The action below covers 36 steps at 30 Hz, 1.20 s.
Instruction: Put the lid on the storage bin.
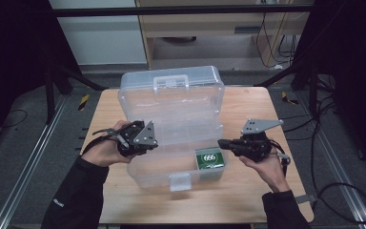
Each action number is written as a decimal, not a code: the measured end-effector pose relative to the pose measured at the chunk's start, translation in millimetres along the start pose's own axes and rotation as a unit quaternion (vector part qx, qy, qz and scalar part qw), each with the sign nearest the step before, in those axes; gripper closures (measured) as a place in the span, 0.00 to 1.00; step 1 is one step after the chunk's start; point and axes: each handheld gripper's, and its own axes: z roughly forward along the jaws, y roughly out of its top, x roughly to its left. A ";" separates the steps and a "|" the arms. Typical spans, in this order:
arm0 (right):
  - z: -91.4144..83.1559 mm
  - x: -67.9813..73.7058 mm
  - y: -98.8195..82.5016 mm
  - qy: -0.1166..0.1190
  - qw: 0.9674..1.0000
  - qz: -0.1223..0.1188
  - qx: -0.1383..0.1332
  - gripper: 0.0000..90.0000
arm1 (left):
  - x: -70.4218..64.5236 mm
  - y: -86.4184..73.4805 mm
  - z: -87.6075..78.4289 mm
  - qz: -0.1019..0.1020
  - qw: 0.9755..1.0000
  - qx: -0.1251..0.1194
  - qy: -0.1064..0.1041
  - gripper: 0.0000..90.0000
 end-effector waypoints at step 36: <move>16.9 -65.3 32.9 -0.081 0.992 0.077 -0.061 1.00 | -9.0 -0.2 2.9 -0.018 1.000 0.010 -0.016 0.93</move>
